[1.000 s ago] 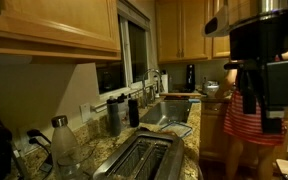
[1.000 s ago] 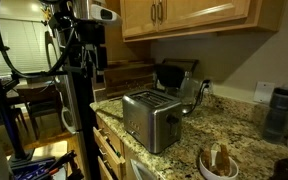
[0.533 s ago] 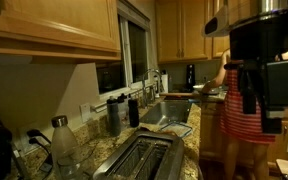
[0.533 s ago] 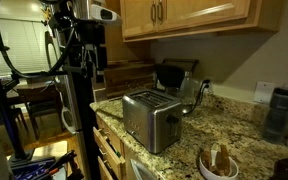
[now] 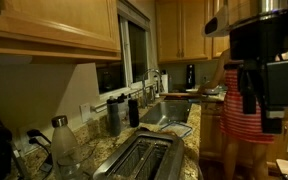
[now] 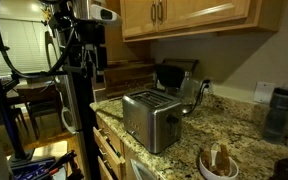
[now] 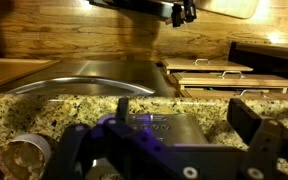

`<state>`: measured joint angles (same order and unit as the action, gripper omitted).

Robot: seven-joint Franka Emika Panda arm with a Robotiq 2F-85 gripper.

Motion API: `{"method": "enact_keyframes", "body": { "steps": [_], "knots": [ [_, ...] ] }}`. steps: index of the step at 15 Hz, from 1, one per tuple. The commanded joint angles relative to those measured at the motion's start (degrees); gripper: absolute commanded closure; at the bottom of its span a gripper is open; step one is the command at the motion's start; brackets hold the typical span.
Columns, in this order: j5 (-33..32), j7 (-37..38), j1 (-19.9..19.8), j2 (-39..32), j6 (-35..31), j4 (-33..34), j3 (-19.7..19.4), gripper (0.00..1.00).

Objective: Take the slice of the bread at the left and place it in the top compartment of the toaster then take the remaining slice of bread and put it in the bottom compartment of the toaster

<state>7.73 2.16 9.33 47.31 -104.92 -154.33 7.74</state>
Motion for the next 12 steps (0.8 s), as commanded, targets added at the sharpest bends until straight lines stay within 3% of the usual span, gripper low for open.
{"method": "enact_keyframes", "body": {
  "steps": [1, 12],
  "knots": [
    [-0.29, -0.27, -0.12, 0.18, -0.65, -0.21, -0.02, 0.00],
    [-8.49, -4.53, -1.94, 0.75, -3.04, -1.02, -1.48, 0.00]
  ]
}}
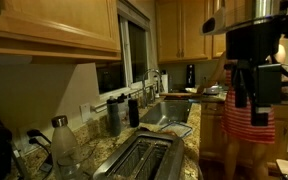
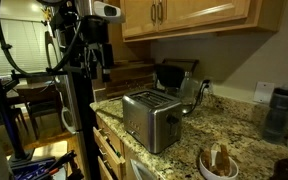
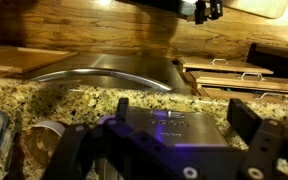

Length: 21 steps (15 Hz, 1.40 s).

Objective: Take the slice of the bread at the left and place it in the top compartment of the toaster then take the remaining slice of bread and put it in the bottom compartment of the toaster

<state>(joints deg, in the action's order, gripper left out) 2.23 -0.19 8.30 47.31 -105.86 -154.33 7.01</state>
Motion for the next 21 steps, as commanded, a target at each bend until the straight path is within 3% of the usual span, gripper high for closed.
{"method": "enact_keyframes", "body": {
  "steps": [1, 12, 15, 21],
  "knots": [
    [-3.87, -2.59, -0.96, 0.77, -2.51, -1.14, -1.03, 0.00],
    [-10.28, -5.77, -6.08, 0.34, -11.08, -6.66, -7.60, 0.00],
    [-12.24, -6.62, -8.15, -1.84, -12.02, -4.86, -8.98, 0.00],
    [-11.42, -6.39, -7.98, -2.07, -10.52, -4.55, -8.70, 0.00]
  ]
}}
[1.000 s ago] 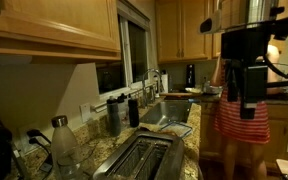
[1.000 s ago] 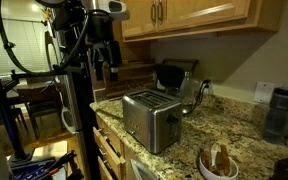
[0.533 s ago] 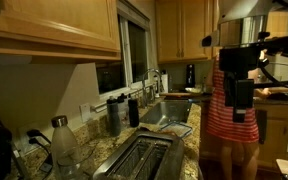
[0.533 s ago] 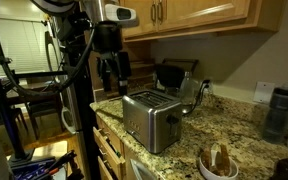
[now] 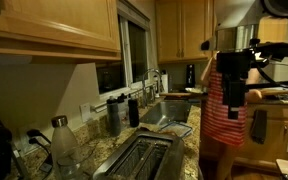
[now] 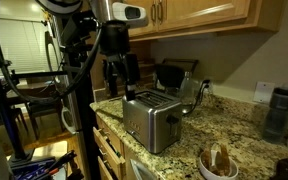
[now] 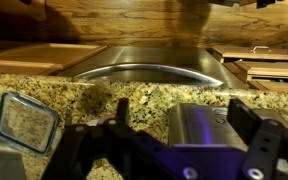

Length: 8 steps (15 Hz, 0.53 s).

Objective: Take the slice of the bread at the left and place it in the top compartment of the toaster then take the remaining slice of bread and put it in the bottom compartment of the toaster

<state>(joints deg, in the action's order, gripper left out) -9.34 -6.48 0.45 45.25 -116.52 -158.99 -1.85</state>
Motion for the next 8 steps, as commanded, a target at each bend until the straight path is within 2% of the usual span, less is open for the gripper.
{"method": "enact_keyframes", "body": {
  "steps": [1, 8],
  "knots": [
    [0.14, -0.10, -0.14, -0.01, 0.13, 0.11, 0.16, 0.00],
    [-2.94, -6.27, 1.07, 0.10, -2.05, 0.05, 0.18, 0.00]
  ]
}}
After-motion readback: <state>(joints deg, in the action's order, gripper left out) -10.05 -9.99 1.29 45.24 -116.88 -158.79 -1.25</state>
